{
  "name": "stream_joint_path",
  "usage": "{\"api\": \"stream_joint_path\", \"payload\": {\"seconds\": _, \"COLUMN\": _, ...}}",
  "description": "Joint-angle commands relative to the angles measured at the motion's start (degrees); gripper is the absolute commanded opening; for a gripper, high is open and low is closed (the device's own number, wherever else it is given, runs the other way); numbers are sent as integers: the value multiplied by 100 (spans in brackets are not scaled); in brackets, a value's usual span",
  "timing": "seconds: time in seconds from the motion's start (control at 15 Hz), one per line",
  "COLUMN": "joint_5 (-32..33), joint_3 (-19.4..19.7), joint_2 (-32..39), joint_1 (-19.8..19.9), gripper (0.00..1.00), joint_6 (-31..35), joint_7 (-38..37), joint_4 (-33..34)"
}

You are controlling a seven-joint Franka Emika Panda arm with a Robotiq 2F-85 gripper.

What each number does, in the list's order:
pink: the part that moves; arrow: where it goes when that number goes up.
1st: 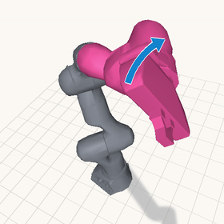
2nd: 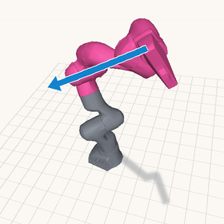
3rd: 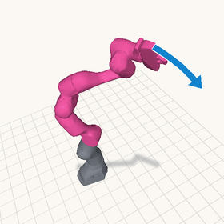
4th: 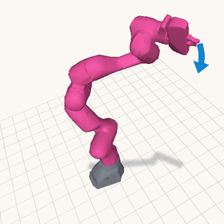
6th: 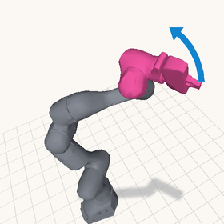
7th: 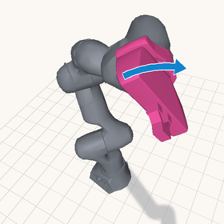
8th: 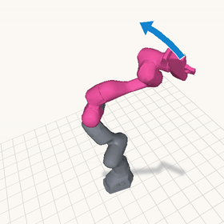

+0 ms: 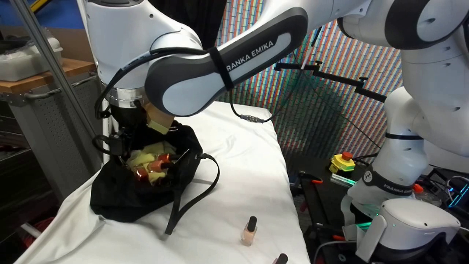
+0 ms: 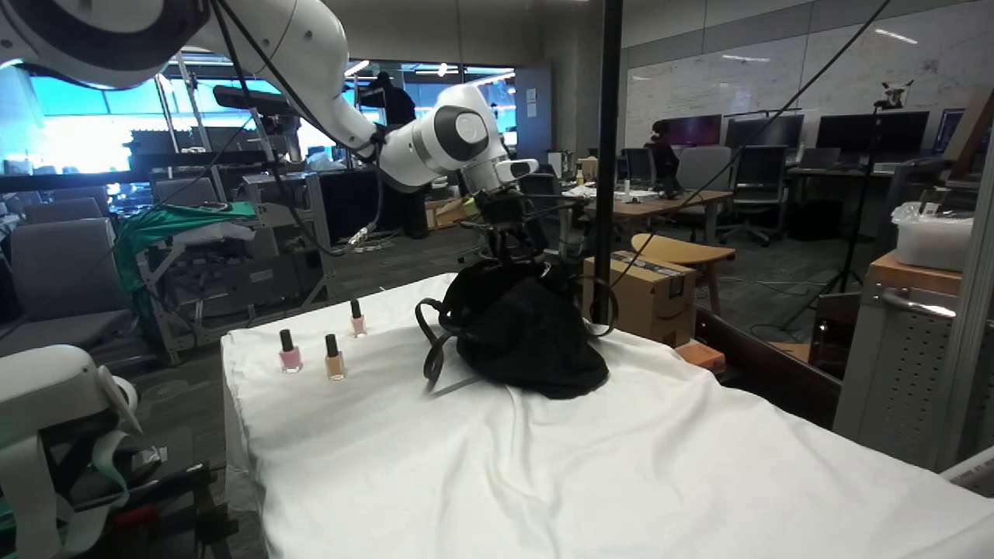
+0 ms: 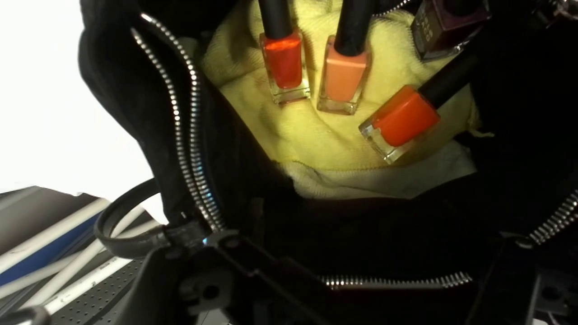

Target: Place the nail polish bottles inside the black bag from right to left

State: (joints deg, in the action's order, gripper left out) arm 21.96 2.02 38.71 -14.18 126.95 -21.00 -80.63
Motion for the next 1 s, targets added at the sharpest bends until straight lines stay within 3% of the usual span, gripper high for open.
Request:
{"api": "stream_joint_path", "payload": {"seconds": 0.0, "joint_5": -110, "joint_3": 8, "joint_2": -306, "joint_1": -154, "gripper": 100, "joint_6": -155, "joint_7": 35, "joint_4": -246}}
{"api": "stream_joint_path", "payload": {"seconds": 0.6, "joint_5": -67, "joint_3": -192, "joint_2": -2134, "joint_1": -469, "gripper": 100, "joint_6": 131, "joint_7": -817, "joint_4": -2709}}
{"api": "stream_joint_path", "payload": {"seconds": 0.93, "joint_5": -126, "joint_3": -530, "joint_2": -3390, "joint_1": -380, "gripper": 100, "joint_6": 211, "joint_7": -1410, "joint_4": -4209}}
